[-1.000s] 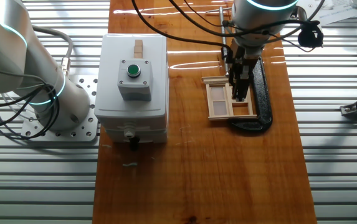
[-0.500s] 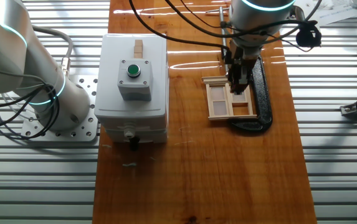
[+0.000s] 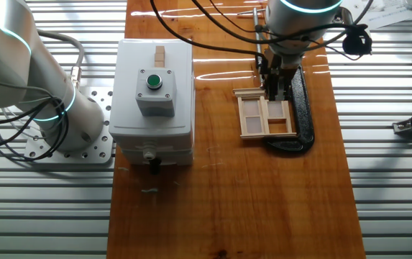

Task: Close a sliding window

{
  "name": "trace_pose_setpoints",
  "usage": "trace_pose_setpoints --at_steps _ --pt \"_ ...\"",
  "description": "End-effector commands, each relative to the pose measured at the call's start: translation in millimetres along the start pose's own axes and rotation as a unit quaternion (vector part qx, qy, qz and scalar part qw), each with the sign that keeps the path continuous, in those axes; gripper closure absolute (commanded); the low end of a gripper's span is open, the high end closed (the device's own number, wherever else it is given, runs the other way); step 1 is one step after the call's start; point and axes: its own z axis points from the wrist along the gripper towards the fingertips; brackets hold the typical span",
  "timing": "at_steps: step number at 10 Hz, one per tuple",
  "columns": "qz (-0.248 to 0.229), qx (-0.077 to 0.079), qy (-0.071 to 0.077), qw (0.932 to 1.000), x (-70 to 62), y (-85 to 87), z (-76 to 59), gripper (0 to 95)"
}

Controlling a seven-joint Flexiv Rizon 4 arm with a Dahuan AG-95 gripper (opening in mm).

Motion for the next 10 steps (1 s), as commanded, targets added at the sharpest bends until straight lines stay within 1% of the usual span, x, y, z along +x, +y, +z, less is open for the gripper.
trace_pose_setpoints --at_steps 1,2,3,7,10 --pt "-0.003 0.0 0.001 1.0 -0.6 0.2 0.4 95.0" --pt "-0.004 0.001 0.001 1.0 -0.6 0.2 0.3 95.0" --pt "-0.003 0.005 0.004 1.0 0.7 0.1 -0.5 95.0" --pt "0.011 -0.004 -0.006 0.9999 3.1 -0.5 -1.4 95.0" --pt "0.016 -0.003 -0.005 0.9999 2.8 -0.9 -0.3 95.0"
